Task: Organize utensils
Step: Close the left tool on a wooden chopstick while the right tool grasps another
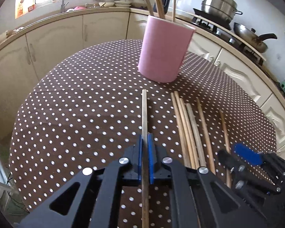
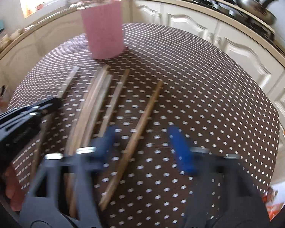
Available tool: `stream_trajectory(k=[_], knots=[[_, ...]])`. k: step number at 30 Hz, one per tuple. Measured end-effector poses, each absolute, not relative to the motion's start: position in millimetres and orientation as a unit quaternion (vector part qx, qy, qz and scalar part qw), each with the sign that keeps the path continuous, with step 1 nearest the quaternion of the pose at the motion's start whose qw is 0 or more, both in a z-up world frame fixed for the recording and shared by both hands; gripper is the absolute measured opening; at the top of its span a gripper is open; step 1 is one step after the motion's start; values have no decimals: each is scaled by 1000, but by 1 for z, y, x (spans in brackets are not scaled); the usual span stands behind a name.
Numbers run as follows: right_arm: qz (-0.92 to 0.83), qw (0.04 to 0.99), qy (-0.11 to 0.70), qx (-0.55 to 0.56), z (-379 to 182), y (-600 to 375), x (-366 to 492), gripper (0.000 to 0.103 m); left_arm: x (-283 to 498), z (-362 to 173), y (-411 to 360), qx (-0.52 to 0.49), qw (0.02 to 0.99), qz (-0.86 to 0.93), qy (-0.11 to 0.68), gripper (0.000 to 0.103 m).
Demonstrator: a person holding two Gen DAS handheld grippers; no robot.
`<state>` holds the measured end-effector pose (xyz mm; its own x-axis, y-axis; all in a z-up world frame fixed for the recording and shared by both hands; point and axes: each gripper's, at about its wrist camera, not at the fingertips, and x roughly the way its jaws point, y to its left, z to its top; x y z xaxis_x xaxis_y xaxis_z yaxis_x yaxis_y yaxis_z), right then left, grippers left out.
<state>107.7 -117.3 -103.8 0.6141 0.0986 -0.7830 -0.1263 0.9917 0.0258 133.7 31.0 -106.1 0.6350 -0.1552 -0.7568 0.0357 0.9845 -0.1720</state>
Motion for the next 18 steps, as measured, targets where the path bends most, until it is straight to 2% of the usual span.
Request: stream_trajectory(k=[2, 7, 18], knots=[[67, 899, 433, -15, -104, -117, 105, 13, 128, -107, 31, -76, 903, -62, 419, 6], [72, 892, 445, 43, -103, -126, 111, 7, 116, -107, 34, -90, 908, -85, 400, 6], [75, 901, 425, 53, -81, -127, 122, 7, 104, -89, 35, -82, 922, -82, 369, 6]])
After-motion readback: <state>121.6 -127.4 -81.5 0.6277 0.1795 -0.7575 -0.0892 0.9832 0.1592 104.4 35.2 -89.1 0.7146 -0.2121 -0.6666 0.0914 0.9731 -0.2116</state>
